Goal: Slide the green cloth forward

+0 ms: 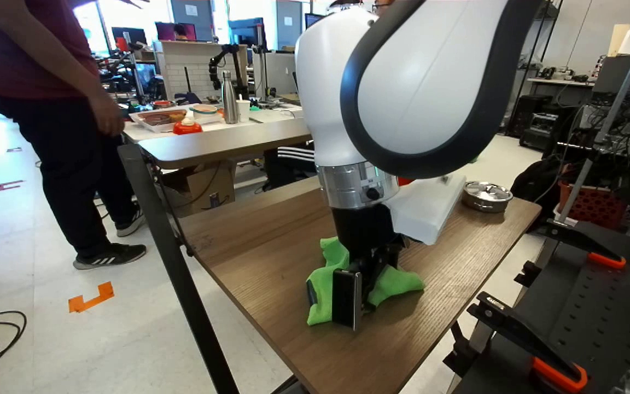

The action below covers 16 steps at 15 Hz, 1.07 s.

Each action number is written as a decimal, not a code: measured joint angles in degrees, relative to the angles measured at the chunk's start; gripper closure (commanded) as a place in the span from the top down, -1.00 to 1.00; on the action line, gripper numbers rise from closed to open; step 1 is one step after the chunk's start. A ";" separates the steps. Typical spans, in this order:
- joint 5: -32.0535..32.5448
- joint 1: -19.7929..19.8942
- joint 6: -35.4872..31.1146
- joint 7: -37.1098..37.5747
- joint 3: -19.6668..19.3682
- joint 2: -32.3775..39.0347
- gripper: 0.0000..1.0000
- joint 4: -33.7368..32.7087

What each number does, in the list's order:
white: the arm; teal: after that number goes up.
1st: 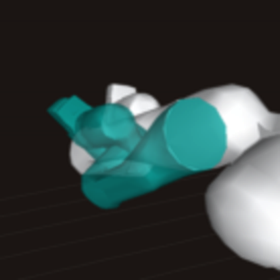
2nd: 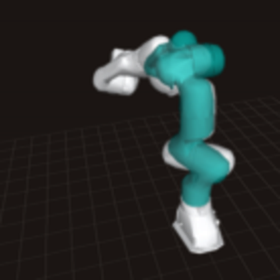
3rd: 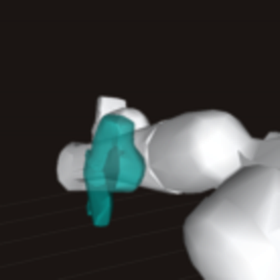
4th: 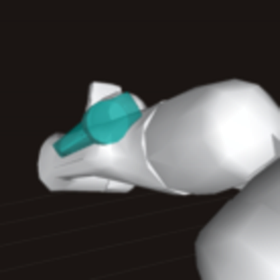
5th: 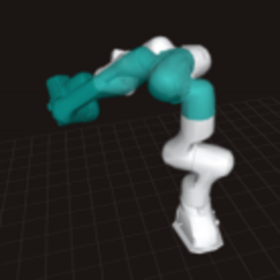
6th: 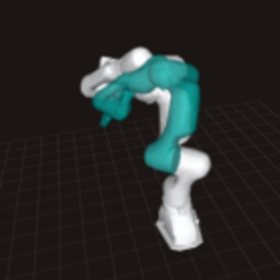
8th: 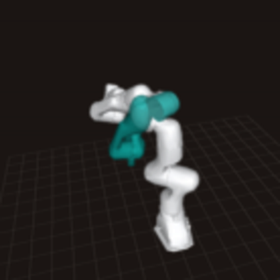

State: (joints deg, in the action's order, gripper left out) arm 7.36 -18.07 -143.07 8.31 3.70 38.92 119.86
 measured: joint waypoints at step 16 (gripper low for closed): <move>-0.06 0.05 0.25 1.29 1.30 -11.17 1.00 3.06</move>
